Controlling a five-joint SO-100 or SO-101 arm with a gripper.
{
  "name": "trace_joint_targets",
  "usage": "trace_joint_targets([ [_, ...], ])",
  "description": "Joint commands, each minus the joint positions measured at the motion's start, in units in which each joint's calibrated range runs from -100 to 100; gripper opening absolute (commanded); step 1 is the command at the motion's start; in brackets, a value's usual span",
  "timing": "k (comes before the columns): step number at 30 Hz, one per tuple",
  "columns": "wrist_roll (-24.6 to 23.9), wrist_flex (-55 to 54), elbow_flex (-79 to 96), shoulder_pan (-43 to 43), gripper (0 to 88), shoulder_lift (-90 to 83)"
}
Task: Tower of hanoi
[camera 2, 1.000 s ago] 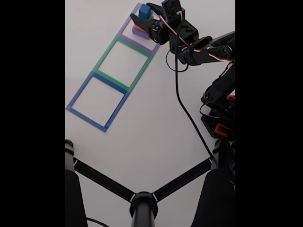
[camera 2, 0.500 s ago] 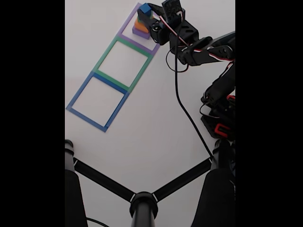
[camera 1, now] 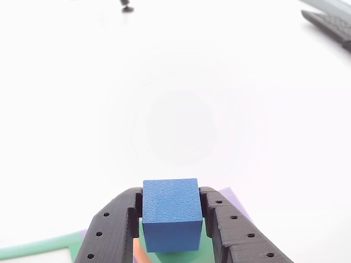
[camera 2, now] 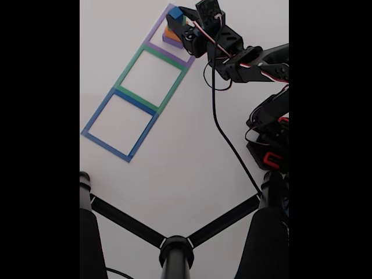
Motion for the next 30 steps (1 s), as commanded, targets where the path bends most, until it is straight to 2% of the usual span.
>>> trace_joint_targets([
  [1,0.2,10.7,-6.0,-0.5,2.1,-8.0],
  [6,0.2,30.2,-17.3,-0.5,2.1,-12.9],
  [20,0.2,100.0,-64.9,-5.0,1.9,-21.4],
  [26,0.2,119.8,-82.2,-8.7,1.6,-21.6],
  [30,0.2,128.2,-90.5,-11.6,1.5,-21.7],
])
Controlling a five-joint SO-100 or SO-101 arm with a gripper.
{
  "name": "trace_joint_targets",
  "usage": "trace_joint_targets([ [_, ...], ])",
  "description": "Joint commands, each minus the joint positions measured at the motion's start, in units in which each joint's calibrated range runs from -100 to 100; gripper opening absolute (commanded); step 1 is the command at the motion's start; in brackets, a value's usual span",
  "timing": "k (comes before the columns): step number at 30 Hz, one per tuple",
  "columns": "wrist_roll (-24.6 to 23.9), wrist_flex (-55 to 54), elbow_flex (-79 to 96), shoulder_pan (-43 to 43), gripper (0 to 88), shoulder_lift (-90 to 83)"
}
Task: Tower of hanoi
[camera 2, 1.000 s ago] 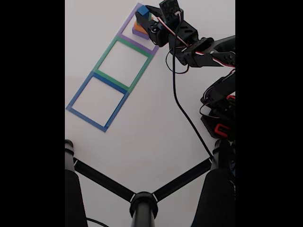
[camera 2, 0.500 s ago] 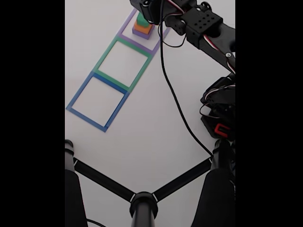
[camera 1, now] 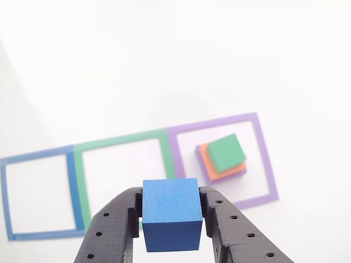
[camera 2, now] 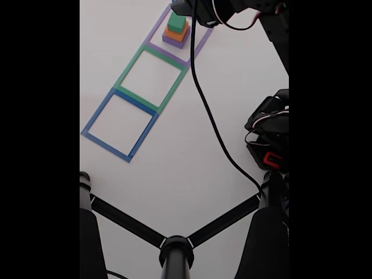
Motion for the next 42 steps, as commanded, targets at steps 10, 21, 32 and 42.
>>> trace_joint_targets([
  [10,0.2,10.1,-8.5,-6.3,1.0,-4.1],
  [21,0.2,-16.1,32.2,-5.5,1.1,-16.7],
  [32,0.2,-50.2,64.1,-7.3,2.1,-18.8],
  [42,0.2,-84.8,85.4,-8.1,2.3,-10.7],
])
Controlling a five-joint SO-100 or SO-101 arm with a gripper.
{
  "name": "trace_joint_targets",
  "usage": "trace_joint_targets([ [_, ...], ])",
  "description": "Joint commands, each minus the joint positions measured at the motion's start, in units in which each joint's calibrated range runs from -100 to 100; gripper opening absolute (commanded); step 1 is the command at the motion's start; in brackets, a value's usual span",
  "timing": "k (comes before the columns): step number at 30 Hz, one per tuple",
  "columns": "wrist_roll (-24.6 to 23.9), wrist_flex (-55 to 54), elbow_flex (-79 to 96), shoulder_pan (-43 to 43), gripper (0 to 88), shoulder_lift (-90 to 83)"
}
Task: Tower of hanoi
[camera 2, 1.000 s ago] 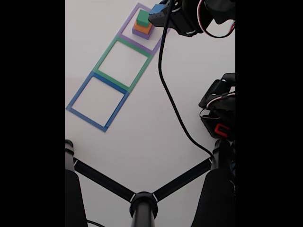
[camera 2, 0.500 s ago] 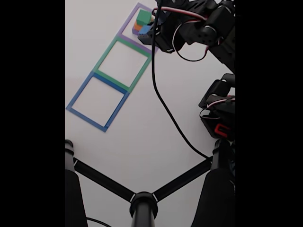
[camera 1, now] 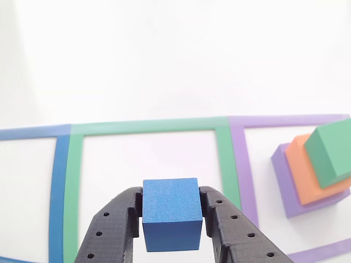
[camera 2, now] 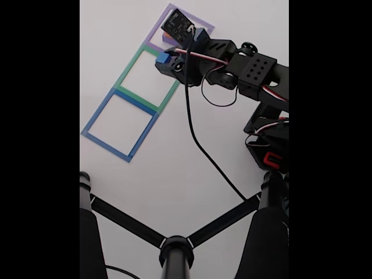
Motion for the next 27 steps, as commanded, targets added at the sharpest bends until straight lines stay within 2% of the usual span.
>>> trace_joint_targets([
  [1,0.4,-16.8,5.8,-0.5,2.3,3.4],
  [11,0.4,-50.4,12.0,-1.9,2.7,25.7],
  [16,0.4,-60.9,10.6,-1.9,2.9,36.8],
  [27,0.4,-75.3,5.1,-2.8,3.4,54.1],
])
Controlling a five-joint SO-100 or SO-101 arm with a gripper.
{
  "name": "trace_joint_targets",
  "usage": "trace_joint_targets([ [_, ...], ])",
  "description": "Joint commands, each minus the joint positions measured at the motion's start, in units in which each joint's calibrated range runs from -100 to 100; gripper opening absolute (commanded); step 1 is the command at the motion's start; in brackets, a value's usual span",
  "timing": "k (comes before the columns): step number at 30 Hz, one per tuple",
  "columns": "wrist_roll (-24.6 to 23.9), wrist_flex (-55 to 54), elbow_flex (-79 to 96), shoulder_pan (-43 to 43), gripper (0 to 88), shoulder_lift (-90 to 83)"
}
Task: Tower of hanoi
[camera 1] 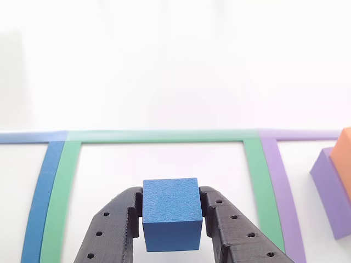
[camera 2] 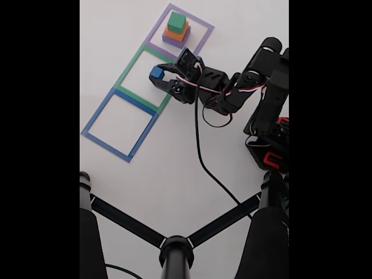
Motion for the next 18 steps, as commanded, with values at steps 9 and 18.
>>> trace_joint_targets([
  [9,0.4,-11.0,-10.1,-0.5,3.2,14.1],
  [18,0.4,-12.8,-11.3,0.4,11.4,17.2],
])
